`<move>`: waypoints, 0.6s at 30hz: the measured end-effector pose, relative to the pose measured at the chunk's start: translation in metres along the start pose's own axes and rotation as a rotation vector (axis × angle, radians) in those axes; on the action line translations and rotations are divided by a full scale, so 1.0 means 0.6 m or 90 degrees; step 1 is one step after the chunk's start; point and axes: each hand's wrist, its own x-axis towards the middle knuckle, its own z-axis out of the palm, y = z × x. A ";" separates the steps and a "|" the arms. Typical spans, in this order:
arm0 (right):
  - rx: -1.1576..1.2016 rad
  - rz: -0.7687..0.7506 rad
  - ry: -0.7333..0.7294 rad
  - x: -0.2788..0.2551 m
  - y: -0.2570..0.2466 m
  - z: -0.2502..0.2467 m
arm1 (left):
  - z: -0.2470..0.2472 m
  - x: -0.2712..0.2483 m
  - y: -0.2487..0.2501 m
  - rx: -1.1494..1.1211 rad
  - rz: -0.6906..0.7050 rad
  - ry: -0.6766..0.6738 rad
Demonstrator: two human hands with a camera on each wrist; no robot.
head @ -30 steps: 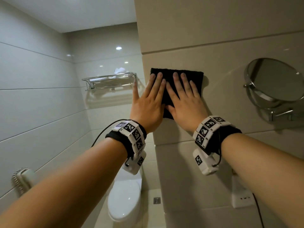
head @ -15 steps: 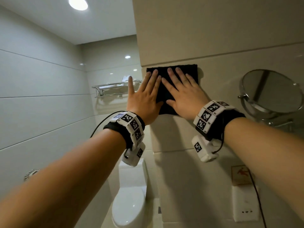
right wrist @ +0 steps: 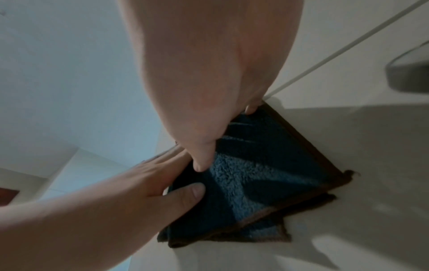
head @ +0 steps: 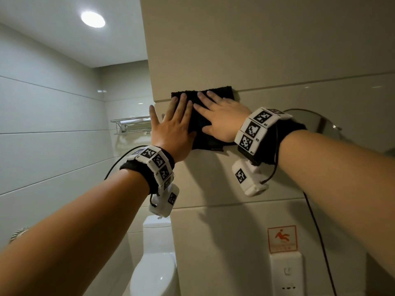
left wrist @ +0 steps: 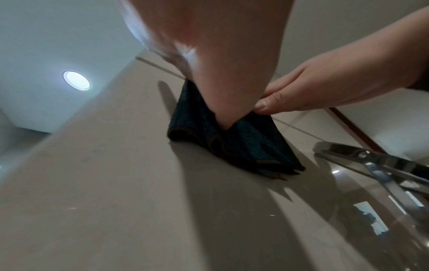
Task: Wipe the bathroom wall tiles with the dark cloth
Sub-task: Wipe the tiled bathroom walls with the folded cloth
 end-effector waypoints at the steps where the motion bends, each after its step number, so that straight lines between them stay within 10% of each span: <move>1: 0.003 0.005 -0.012 -0.004 0.007 -0.004 | -0.003 0.003 0.009 0.002 0.002 0.003; 18: 0.054 0.124 0.051 -0.073 0.068 0.043 | -0.007 0.024 0.114 -0.004 0.057 0.052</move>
